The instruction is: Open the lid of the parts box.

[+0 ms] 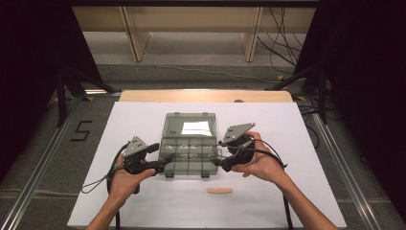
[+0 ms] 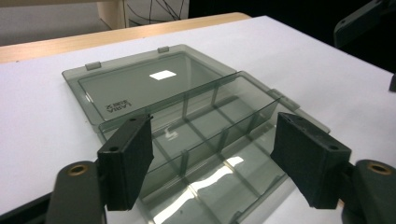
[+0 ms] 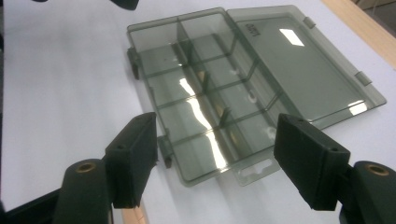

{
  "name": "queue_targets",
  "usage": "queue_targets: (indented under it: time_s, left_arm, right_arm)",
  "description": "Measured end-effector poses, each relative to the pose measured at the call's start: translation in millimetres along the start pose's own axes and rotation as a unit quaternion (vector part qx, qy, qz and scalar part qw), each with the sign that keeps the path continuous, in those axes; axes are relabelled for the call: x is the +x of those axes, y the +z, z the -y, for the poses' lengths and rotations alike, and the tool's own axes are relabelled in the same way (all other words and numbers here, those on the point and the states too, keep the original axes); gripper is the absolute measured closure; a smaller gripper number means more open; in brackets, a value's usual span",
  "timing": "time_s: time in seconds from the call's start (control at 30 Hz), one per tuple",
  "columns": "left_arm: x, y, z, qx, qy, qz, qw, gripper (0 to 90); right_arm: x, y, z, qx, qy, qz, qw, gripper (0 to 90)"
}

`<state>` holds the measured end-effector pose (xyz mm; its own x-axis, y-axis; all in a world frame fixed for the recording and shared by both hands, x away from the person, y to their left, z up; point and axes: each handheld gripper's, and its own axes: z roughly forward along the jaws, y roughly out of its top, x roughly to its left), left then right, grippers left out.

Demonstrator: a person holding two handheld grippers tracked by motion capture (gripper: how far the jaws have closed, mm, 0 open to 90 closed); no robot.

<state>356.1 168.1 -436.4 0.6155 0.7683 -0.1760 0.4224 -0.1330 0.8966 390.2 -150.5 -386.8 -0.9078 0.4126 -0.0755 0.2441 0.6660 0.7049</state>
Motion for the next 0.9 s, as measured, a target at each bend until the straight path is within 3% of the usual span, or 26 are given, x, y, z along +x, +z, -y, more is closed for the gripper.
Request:
queue_targets:
  time_s: [0.07, 0.5, 0.67, 0.73, 0.9]
  left_arm:
    - [-5.1, -4.6, 0.3, -0.011, 0.005, 0.001, 0.9999, 26.5]
    - [-19.6, -18.9, 3.6, -0.026, 0.024, 0.000, 0.9994, 22.5]
    - [-23.8, -23.3, 5.1, -0.031, 0.016, 0.001, 0.9994, 21.9]
    - [-26.0, -25.6, 5.7, -0.028, 0.027, 0.001, 0.9993, 21.7]
    - [-28.6, -26.9, 6.5, -0.030, 0.021, 0.000, 0.9993, 20.5]
  right_arm:
    - [3.9, 0.4, 2.2, 0.008, -0.004, -0.007, 0.9999, 30.8]
    - [16.1, 9.0, 9.3, 0.036, -0.026, -0.032, 0.9985, 30.7]
    - [20.9, 11.4, 12.3, 0.046, -0.034, -0.037, 0.9977, 28.9]
    - [22.3, 11.5, 13.0, 0.049, -0.039, -0.037, 0.9974, 28.6]
    - [25.3, 10.2, 15.4, 0.050, -0.040, -0.041, 0.9971, 27.9]
